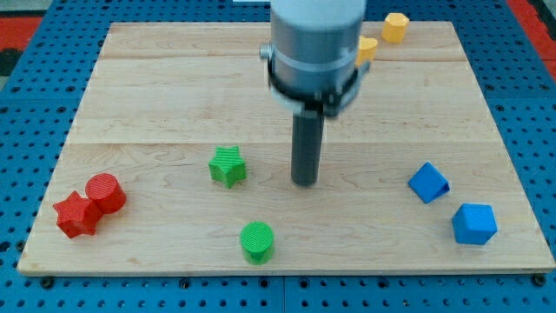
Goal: Push the green star towards top left side
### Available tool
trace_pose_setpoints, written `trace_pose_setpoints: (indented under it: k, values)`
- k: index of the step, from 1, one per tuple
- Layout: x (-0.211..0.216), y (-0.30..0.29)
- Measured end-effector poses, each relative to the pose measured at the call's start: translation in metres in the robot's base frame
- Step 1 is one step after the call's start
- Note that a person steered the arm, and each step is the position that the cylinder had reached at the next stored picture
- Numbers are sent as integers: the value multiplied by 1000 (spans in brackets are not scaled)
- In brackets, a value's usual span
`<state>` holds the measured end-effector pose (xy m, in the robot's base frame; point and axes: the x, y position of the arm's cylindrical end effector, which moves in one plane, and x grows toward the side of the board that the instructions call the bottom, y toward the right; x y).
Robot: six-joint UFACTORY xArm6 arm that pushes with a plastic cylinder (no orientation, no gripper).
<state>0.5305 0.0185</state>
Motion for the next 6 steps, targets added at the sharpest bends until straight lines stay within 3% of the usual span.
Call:
trace_pose_setpoints:
  k: [1, 2, 3, 4, 5, 6]
  values:
    - [-34, -76]
    - [-106, -136]
    - [-148, -175]
    - [-109, -172]
    - [-136, -222]
    - [-177, -208]
